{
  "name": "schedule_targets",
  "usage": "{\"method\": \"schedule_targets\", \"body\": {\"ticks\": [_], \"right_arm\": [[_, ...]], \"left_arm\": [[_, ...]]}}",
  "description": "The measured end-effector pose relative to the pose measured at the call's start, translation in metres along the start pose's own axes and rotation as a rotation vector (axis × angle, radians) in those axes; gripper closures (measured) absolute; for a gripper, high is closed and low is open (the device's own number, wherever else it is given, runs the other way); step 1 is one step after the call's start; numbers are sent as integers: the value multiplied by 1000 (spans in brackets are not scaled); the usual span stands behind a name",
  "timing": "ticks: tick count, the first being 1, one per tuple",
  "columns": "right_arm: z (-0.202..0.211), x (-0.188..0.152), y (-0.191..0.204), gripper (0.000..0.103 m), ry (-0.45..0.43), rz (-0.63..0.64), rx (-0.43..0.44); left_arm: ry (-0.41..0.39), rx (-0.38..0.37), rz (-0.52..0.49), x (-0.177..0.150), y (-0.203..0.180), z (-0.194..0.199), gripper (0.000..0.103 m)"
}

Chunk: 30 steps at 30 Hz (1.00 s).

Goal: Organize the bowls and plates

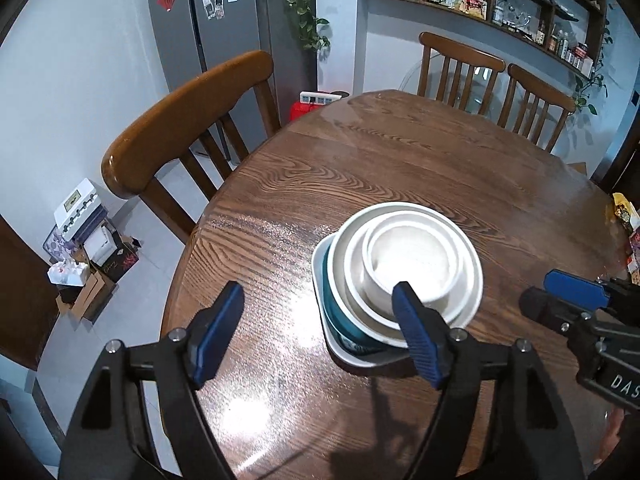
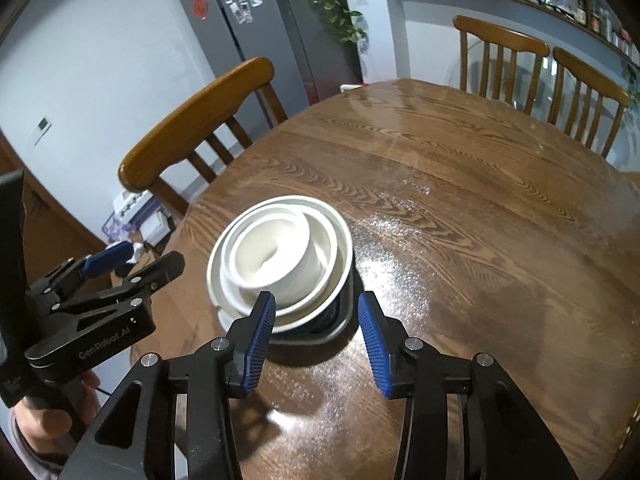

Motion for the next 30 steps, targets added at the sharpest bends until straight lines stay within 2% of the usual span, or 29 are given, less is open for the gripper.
{"method": "schedule_targets", "body": {"ticks": [1,3,5,14,16,20,22,25,27,30], "right_arm": [[2,-2,1,57,-1,8,1],[6,-5,3,48,-5,26,-2],[10,-7,5,43,-10,46,1],[18,-18,13,32,-12,116,5],[20,-20,13,30,-15,124,8],[24,-23,14,20,-16,140,13],[25,-25,14,19,-17,152,13],[26,-27,16,16,-17,166,22],[26,-28,16,9,-15,166,27],[27,-29,16,8,-21,172,26]], "left_arm": [[-2,0,-1,-1,0,1,23],[-6,0,-4,-3,-2,5,23],[-9,2,-7,-6,-4,8,23],[-25,16,-15,-15,-9,21,18],[-28,19,-7,-17,-8,24,9],[-38,24,-1,-20,-8,31,6],[-44,27,0,-20,-9,34,2],[-61,37,-5,-21,-9,40,1],[-65,45,-9,-22,-9,43,1],[-67,52,-12,-24,-10,46,1]]}}
Point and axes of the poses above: each gripper's, at about its wrist camera, not at the fingertips, and z roughly against the way its jaws point, y to its left, x to its top, the point moved 5 cm from there along -z, roughly the way its jaws point, and after that the axes turned 6 degrees about -x, right-handed, at the moved point
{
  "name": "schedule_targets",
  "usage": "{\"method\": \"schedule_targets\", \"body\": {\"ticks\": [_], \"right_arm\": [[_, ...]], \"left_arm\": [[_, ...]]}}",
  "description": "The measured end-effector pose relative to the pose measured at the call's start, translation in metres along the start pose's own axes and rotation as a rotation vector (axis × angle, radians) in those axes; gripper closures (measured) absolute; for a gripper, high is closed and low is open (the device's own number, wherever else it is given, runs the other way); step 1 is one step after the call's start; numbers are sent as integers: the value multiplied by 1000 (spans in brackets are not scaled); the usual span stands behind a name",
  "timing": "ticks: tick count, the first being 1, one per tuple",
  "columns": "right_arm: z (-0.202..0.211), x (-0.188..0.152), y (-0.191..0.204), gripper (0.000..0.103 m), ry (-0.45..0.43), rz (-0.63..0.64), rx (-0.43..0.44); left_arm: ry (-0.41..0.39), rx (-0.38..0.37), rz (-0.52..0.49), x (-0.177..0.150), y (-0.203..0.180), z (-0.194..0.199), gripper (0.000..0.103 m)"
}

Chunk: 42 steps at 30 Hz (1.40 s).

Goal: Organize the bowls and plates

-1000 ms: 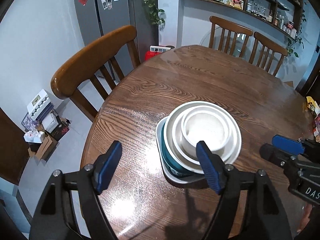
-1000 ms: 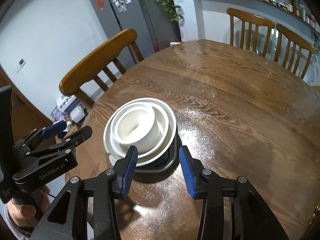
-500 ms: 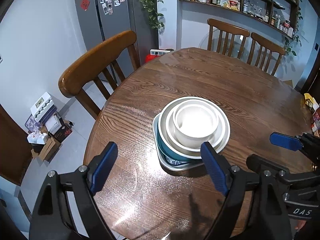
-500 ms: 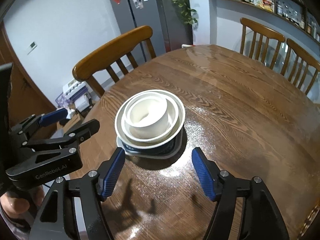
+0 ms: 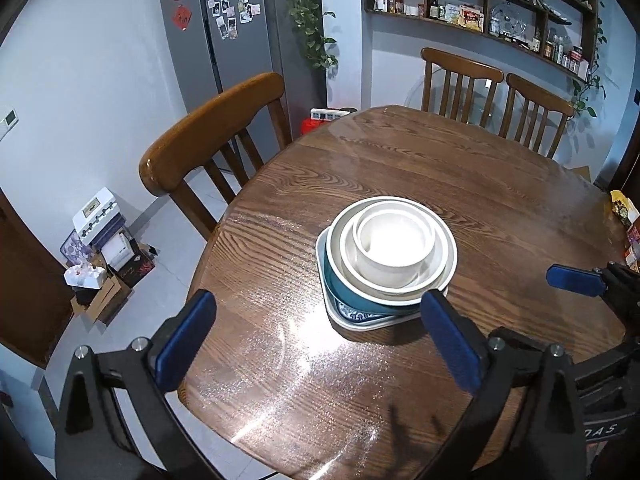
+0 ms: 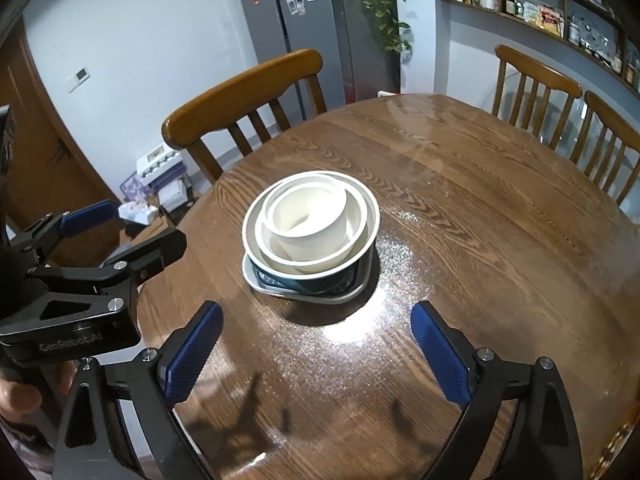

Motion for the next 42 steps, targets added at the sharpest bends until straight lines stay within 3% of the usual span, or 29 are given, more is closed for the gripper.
{"method": "schedule_targets", "body": {"ticks": [5,19,42], "right_arm": [[3,-2,2,1,-10,14,0],[5,-11,0,1,-15,35,-19],[7,-12,0,1,-15,44,-3]], "left_arm": [[-13,20,-12,-4,0,6,1],[60,-12,35,-20,5,-5,1],[94,33,-1,-26,1,-8,1]]}}
Point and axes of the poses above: each gripper's, at about its wrist camera, not at the fingertips, and z roughly against the way its jaws point, y to its left, x to its top, the point moved 5 cm from there along -z, roughly the way its jaws point, and after that the axes turned 6 degrees about -x, right-handed, at the moved point
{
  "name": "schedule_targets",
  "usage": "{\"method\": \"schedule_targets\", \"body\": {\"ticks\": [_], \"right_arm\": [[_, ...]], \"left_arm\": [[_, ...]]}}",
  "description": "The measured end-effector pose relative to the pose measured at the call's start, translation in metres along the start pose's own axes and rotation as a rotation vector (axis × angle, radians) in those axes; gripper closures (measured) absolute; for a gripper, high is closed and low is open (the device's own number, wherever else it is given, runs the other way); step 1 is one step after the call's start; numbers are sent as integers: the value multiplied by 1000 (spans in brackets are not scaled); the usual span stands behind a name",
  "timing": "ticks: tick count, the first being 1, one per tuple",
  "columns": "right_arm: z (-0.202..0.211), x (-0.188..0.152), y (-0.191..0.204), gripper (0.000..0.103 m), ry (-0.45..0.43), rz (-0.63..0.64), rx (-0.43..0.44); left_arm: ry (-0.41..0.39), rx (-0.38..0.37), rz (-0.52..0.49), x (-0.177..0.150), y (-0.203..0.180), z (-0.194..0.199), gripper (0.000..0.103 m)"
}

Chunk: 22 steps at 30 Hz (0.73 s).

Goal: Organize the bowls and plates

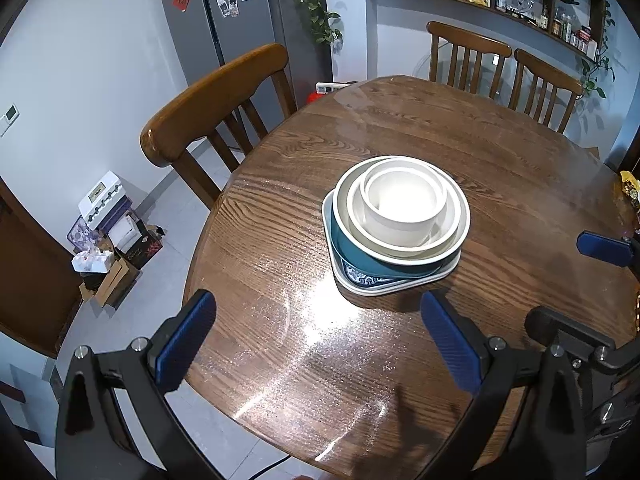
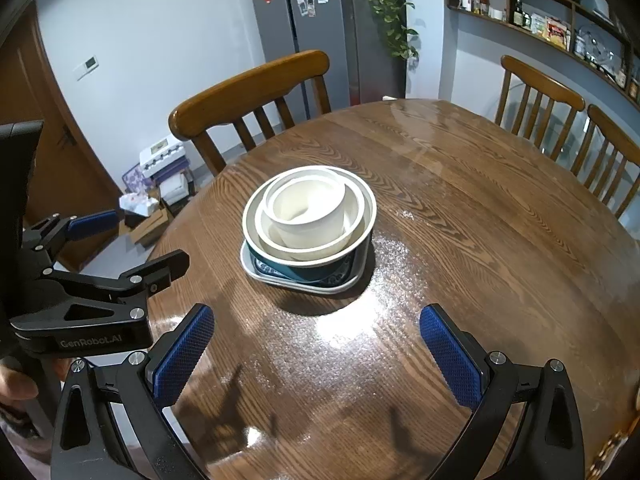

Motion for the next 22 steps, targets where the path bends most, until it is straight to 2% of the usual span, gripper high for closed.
{"method": "schedule_targets", "body": {"ticks": [22], "right_arm": [[0,3,0,1,1,-1,-2]], "left_arm": [[8,-13,-10,-1,-2,-4,1]]}}
Point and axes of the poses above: each gripper's, at about its wrist camera, not at the fingertips, and z roughly against the way its jaws point, y to its left, x to its top, the point moved 5 cm from there along -z, roughly the way its jaws point, and after that the axes turned 6 degrees about -x, right-handed, at the moved point
